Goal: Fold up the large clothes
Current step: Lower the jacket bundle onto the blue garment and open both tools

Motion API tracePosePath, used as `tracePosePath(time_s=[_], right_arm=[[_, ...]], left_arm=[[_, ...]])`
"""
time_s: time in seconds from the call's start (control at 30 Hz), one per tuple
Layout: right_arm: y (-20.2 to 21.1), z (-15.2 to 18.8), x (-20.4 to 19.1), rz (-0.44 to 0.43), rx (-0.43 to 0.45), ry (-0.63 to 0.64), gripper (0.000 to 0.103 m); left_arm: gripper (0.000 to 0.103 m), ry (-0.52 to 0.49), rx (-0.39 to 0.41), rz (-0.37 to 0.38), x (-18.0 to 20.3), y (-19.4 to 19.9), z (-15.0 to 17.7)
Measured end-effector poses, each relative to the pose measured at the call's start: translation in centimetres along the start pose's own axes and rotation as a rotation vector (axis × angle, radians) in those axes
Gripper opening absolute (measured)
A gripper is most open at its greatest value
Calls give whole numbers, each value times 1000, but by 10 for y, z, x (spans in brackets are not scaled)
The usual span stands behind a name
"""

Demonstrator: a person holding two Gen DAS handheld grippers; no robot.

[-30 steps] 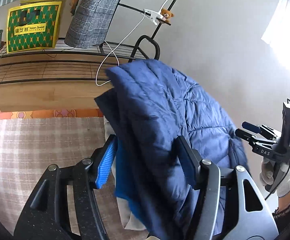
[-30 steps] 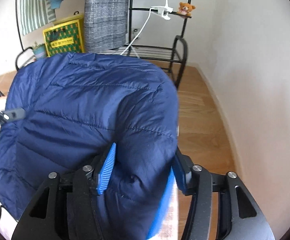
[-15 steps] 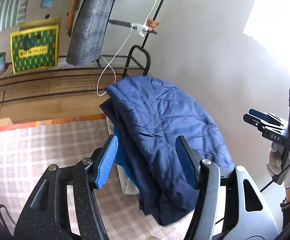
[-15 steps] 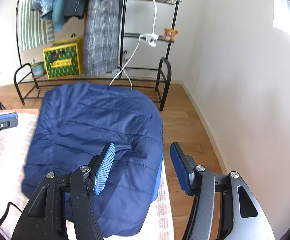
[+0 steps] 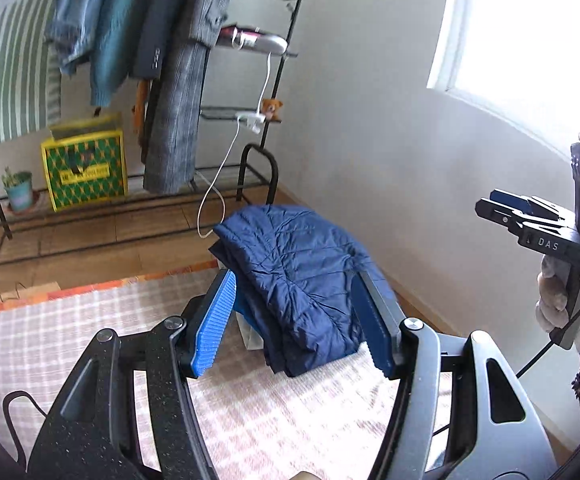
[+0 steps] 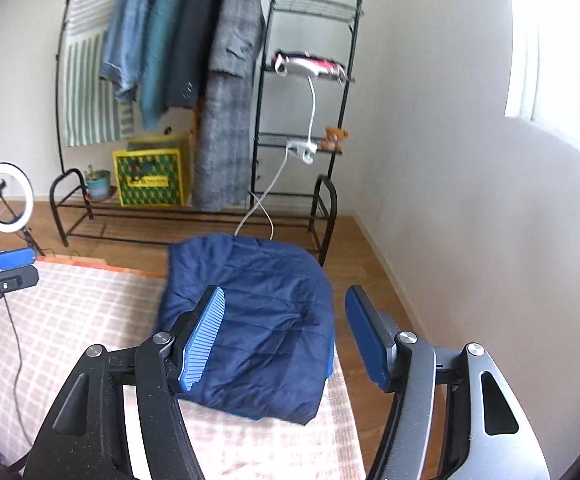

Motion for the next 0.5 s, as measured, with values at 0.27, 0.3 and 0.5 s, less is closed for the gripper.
tracePosePath(time_s=[0.27, 0.3, 0.5], right_arm=[[95, -4, -15, 81, 63, -22, 69], [105, -2, -17, 91, 71, -25, 70], [150, 18, -36, 92, 85, -58, 72]], left_arm=[[69, -83, 58, -4, 43, 86, 12], [71, -94, 60, -3, 48, 96, 17], [86, -121, 73, -7, 61, 137, 45]])
Point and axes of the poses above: each gripper's, at about its wrist camera, not at the fingertips, and y roughly against the way its jaws point, x to its right, z to its underside, the point moved 7 cm from there along -y, roughly the way its jaws point, and after that the axes turned 12 degrees about z, right-handed, at the moved point
